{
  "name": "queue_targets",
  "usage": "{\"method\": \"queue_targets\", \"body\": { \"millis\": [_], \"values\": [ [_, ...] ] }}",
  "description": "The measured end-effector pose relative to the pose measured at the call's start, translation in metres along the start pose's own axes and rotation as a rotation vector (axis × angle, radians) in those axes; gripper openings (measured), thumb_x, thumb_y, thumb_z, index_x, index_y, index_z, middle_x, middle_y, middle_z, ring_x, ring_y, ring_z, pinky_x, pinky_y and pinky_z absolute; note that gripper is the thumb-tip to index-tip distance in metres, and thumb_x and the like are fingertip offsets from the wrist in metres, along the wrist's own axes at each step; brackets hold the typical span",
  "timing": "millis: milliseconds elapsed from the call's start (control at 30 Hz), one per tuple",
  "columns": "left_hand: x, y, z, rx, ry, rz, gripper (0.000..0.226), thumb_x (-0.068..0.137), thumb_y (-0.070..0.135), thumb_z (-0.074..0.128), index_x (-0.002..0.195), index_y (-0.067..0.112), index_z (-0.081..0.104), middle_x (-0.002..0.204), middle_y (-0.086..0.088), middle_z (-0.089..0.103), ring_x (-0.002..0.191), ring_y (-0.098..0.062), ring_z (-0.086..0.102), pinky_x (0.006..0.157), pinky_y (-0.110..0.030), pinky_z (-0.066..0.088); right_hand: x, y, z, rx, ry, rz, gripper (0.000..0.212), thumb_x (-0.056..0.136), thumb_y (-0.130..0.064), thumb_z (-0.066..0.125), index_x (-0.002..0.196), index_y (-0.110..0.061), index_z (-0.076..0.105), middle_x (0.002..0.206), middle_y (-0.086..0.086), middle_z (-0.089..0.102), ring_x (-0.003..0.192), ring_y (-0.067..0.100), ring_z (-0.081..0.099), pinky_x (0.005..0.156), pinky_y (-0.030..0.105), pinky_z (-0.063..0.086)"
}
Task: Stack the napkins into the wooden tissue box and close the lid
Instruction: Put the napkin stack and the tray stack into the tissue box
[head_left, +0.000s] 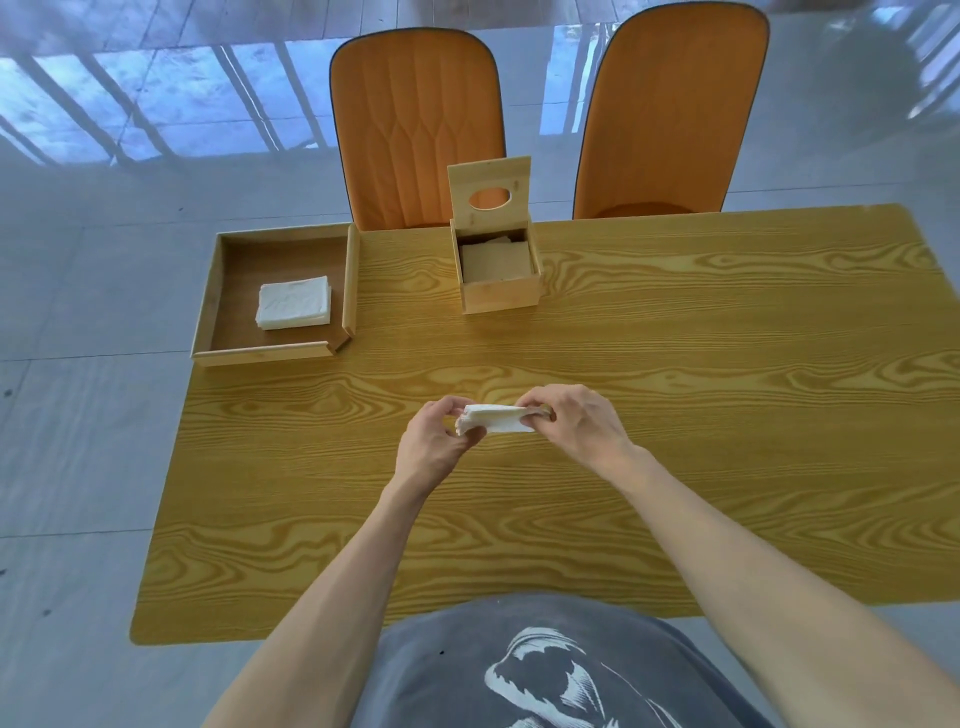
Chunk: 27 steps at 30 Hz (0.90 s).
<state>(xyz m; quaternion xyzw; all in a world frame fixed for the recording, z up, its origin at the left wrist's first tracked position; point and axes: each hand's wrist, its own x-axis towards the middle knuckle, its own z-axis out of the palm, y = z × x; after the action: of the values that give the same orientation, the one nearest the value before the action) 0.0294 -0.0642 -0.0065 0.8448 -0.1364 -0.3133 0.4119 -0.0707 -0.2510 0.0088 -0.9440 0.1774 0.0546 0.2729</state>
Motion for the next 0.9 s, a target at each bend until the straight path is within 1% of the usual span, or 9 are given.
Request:
{"method": "queue_targets", "body": {
  "millis": [67,167,300,367,433,533,700,833,900],
  "values": [
    [0.001,0.0,0.003,-0.004,-0.014,-0.001,0.027,0.081,0.027,0.077,0.106,0.034,0.069,0.11,0.012,0.064,0.081,-0.013,0.06,0.074,-0.028,0.048,-0.002,0.001,0.006,-0.011,0.008,0.008,0.023,0.091,-0.031,0.066,0.114,-0.028,0.069,0.113,-0.007,0.072,0.101,0.016,0.067,0.079,0.03,0.05],
    [0.001,-0.005,0.006,-0.084,-0.04,-0.019,0.028,0.081,0.021,0.076,0.107,0.03,0.069,0.112,0.012,0.067,0.073,-0.014,0.065,0.067,-0.026,0.05,-0.005,0.005,0.013,0.069,-0.006,0.052,0.029,0.089,-0.028,0.068,0.119,-0.026,0.067,0.115,-0.005,0.071,0.098,0.016,0.067,0.082,0.032,0.051],
    [0.001,-0.007,0.008,-0.166,-0.057,-0.025,0.029,0.084,0.017,0.074,0.11,0.027,0.068,0.108,0.005,0.072,0.064,-0.002,0.065,0.062,-0.023,0.05,-0.006,0.011,0.019,0.172,-0.003,0.088,0.028,0.09,-0.023,0.068,0.119,-0.024,0.067,0.111,-0.003,0.072,0.086,0.013,0.066,0.084,0.035,0.053],
    [0.003,-0.006,0.008,-0.174,-0.038,-0.015,0.023,0.086,0.023,0.072,0.108,0.029,0.07,0.104,0.002,0.073,0.063,-0.004,0.063,0.062,-0.027,0.052,-0.004,0.013,0.021,0.229,0.013,0.109,0.027,0.091,-0.022,0.067,0.118,-0.021,0.068,0.108,-0.004,0.072,0.082,0.012,0.067,0.084,0.035,0.054],
    [0.007,-0.003,0.006,-0.193,-0.012,-0.007,0.018,0.086,0.035,0.071,0.104,0.034,0.071,0.106,0.0,0.072,0.073,-0.013,0.068,0.067,-0.031,0.055,0.001,0.013,0.019,0.283,0.037,0.128,0.026,0.091,-0.022,0.068,0.117,-0.019,0.069,0.104,-0.004,0.073,0.081,0.012,0.068,0.084,0.035,0.056],
    [0.017,0.009,-0.003,-0.222,-0.005,0.025,0.015,0.09,0.037,0.068,0.103,0.03,0.07,0.103,-0.003,0.072,0.081,-0.018,0.073,0.064,-0.029,0.056,0.015,0.011,0.006,0.386,0.085,0.151,0.023,0.09,-0.02,0.07,0.113,-0.017,0.069,0.097,-0.002,0.073,0.078,0.013,0.07,0.079,0.034,0.059],
    [0.05,0.042,-0.028,-0.173,-0.03,0.15,0.027,0.088,0.028,0.073,0.113,0.023,0.065,0.103,0.001,0.072,0.081,-0.016,0.073,0.059,-0.02,0.052,0.054,0.006,-0.032,0.498,0.167,0.188,0.02,0.09,-0.024,0.071,0.107,-0.016,0.069,0.084,-0.002,0.073,0.065,0.006,0.065,0.067,0.03,0.058],
    [0.09,0.074,-0.051,-0.152,0.069,0.201,0.027,0.088,0.023,0.074,0.112,0.014,0.067,0.101,0.004,0.072,0.091,-0.006,0.069,0.069,-0.015,0.055,0.091,-0.001,-0.065,0.555,0.203,0.16,0.023,0.09,-0.021,0.071,0.11,-0.011,0.068,0.084,0.003,0.073,0.061,0.005,0.063,0.053,0.018,0.053],
    [0.11,0.09,-0.061,-0.18,0.097,0.188,0.028,0.087,0.025,0.074,0.112,0.013,0.068,0.098,0.006,0.072,0.088,-0.002,0.067,0.07,-0.012,0.053,0.111,-0.005,-0.077,0.588,0.216,0.16,0.026,0.091,-0.021,0.071,0.114,-0.009,0.067,0.087,0.004,0.073,0.064,0.009,0.066,0.052,0.017,0.053]
  ]
}}
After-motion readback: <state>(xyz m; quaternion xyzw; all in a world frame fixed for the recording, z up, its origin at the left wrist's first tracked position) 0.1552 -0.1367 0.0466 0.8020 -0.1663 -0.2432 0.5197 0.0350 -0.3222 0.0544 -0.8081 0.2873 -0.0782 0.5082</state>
